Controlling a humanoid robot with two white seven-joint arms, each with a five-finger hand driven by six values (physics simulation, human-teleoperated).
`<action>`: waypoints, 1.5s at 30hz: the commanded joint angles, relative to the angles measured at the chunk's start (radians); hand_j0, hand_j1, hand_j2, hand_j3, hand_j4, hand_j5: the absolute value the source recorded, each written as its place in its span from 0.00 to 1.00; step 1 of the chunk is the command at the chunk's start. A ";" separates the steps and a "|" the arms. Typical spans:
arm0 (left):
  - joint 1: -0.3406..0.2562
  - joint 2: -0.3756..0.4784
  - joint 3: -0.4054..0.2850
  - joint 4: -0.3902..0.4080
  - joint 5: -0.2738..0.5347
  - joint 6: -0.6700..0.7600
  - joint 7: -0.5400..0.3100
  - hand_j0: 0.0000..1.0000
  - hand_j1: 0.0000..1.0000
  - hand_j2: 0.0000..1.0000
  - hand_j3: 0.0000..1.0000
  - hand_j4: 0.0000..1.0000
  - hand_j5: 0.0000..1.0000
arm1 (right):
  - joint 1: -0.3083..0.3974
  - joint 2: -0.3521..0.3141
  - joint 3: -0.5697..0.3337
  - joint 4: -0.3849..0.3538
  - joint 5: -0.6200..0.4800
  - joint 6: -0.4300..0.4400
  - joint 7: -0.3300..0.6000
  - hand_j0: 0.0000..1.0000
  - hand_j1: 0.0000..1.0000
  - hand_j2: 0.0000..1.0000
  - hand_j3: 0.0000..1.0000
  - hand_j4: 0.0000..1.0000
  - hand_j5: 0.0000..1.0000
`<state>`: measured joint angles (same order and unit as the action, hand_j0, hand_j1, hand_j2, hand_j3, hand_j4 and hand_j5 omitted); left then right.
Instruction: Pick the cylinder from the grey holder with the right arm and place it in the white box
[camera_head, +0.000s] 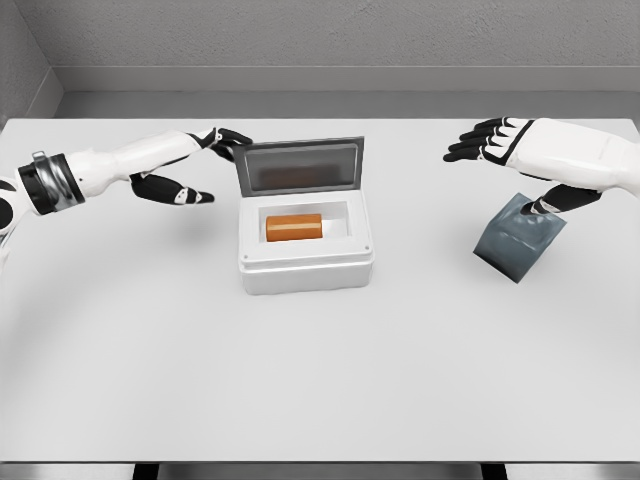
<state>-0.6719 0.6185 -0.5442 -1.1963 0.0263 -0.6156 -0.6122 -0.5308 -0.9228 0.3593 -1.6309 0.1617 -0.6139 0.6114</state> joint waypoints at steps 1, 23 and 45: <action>0.000 0.001 0.001 0.000 0.010 0.005 0.001 0.61 0.61 0.61 0.61 0.61 0.61 | 0.000 -0.002 0.000 -0.001 -0.005 0.003 -0.001 1.00 1.00 1.00 1.00 1.00 1.00; -0.018 -0.006 0.004 0.047 0.010 0.005 0.001 0.95 0.95 0.95 0.95 0.95 0.95 | 0.006 0.001 0.001 -0.001 -0.007 0.003 -0.001 1.00 1.00 1.00 1.00 1.00 1.00; 0.006 0.000 -0.013 0.001 0.007 0.005 0.001 0.96 0.96 0.96 0.96 0.96 0.96 | 0.005 0.001 0.000 -0.001 -0.007 0.003 -0.001 1.00 1.00 1.00 1.00 1.00 1.00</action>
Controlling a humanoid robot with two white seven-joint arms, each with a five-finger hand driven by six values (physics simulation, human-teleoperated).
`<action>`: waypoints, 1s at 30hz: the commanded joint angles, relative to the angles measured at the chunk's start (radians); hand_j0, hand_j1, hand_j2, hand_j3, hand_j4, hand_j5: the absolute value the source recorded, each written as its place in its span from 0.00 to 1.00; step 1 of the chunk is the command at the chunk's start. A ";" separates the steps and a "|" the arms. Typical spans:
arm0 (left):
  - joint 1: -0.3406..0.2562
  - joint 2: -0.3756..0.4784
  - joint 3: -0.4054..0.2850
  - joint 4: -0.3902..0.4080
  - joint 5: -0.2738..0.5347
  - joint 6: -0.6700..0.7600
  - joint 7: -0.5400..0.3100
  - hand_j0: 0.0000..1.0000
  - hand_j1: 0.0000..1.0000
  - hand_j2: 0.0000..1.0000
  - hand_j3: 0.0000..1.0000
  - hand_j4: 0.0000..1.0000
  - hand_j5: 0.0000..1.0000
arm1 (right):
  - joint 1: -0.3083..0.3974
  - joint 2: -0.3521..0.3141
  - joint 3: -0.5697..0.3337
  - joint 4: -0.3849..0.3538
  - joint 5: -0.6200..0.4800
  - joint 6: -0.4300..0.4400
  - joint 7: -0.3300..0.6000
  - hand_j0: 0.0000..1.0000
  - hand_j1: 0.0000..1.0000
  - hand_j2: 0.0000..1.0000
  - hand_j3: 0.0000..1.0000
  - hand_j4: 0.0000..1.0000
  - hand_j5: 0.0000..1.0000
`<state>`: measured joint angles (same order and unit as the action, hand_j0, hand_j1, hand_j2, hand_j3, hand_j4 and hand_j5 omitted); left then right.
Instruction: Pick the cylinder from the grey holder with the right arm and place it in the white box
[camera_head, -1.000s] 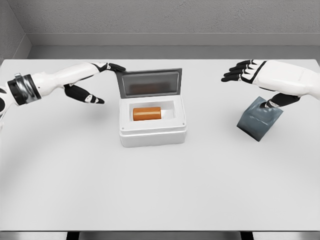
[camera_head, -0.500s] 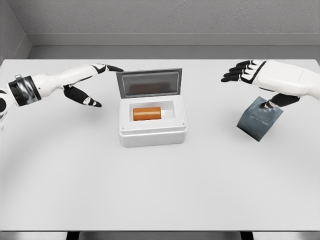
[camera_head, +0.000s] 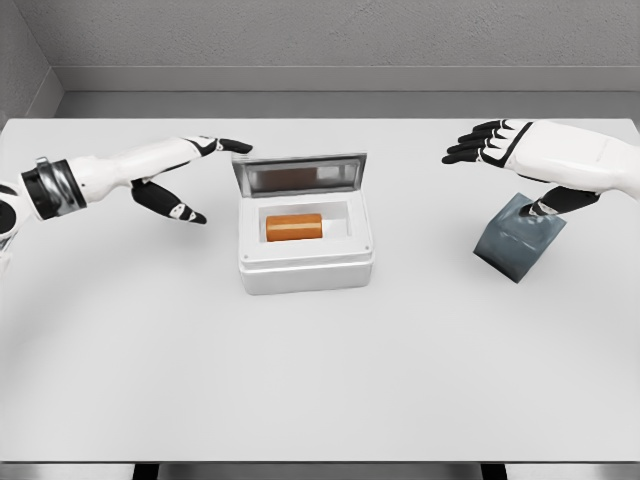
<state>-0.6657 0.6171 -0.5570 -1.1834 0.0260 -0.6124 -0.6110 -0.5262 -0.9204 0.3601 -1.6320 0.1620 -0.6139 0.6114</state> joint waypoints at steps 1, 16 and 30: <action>0.000 0.001 -0.001 -0.013 0.008 0.002 0.000 0.96 0.96 0.96 0.96 0.96 0.96 | 0.000 -0.001 0.000 0.000 -0.006 0.003 -0.001 1.00 1.00 1.00 1.00 1.00 1.00; 0.060 0.253 0.049 0.008 -0.104 0.002 0.117 0.97 0.97 0.97 0.97 0.97 0.97 | 0.000 -0.001 0.000 0.000 -0.007 0.003 -0.001 1.00 1.00 1.00 1.00 1.00 1.00; 0.150 0.282 0.166 0.039 -0.089 0.002 0.108 1.00 1.00 1.00 1.00 1.00 1.00 | 0.000 -0.001 0.000 0.000 -0.007 0.003 -0.001 1.00 1.00 1.00 1.00 1.00 1.00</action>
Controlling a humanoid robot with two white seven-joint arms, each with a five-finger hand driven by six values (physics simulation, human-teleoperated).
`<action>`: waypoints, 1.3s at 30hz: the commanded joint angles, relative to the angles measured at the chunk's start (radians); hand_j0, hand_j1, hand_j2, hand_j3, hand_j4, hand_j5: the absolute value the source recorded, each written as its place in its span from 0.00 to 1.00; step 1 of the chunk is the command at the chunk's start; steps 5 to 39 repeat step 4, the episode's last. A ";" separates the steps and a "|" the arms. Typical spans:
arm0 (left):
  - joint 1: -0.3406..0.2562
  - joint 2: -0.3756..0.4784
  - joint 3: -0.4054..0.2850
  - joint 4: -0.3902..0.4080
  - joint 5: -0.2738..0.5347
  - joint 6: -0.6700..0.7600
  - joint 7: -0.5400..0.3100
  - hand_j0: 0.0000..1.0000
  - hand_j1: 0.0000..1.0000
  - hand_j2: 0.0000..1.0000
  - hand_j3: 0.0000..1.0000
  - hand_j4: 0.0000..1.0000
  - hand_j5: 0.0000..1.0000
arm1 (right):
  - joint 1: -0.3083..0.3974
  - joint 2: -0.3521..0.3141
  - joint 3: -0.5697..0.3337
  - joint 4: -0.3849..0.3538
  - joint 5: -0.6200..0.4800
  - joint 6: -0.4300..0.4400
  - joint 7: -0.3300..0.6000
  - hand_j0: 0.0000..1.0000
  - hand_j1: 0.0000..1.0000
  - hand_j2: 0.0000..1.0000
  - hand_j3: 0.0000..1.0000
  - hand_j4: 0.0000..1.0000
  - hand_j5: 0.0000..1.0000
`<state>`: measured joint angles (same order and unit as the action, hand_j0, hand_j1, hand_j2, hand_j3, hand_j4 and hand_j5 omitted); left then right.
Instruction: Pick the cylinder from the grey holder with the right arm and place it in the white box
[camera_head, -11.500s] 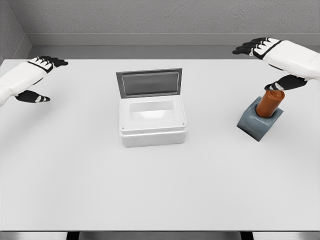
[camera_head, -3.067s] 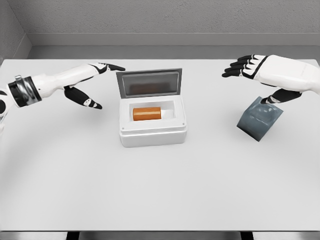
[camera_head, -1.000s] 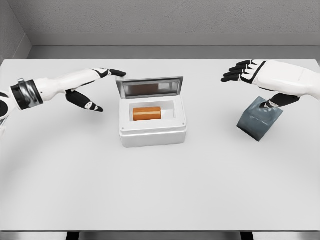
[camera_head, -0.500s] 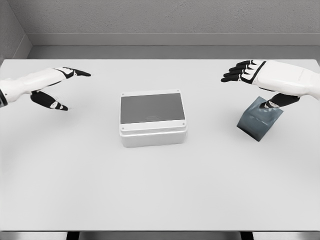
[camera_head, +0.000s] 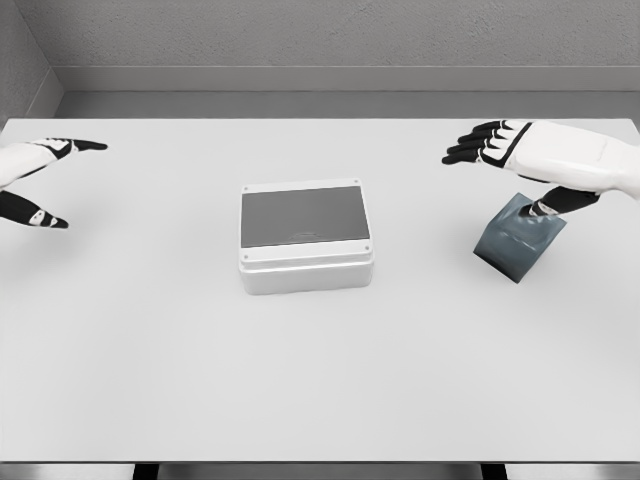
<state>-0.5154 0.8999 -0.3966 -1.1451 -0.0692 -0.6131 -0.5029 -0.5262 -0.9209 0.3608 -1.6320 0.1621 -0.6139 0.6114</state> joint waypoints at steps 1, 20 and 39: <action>0.000 -0.004 0.005 -0.001 0.008 0.002 -0.002 1.00 1.00 1.00 1.00 1.00 1.00 | 0.000 -0.001 0.000 0.000 -0.006 0.003 -0.001 1.00 1.00 1.00 1.00 1.00 1.00; 0.000 -0.006 0.005 -0.005 0.008 0.002 -0.002 1.00 1.00 1.00 1.00 1.00 1.00 | 0.000 -0.001 0.000 0.000 -0.006 0.003 -0.001 1.00 1.00 1.00 1.00 1.00 1.00; 0.000 -0.006 0.005 -0.005 0.008 0.002 -0.002 1.00 1.00 1.00 1.00 1.00 1.00 | 0.000 -0.001 0.000 0.000 -0.006 0.003 -0.001 1.00 1.00 1.00 1.00 1.00 1.00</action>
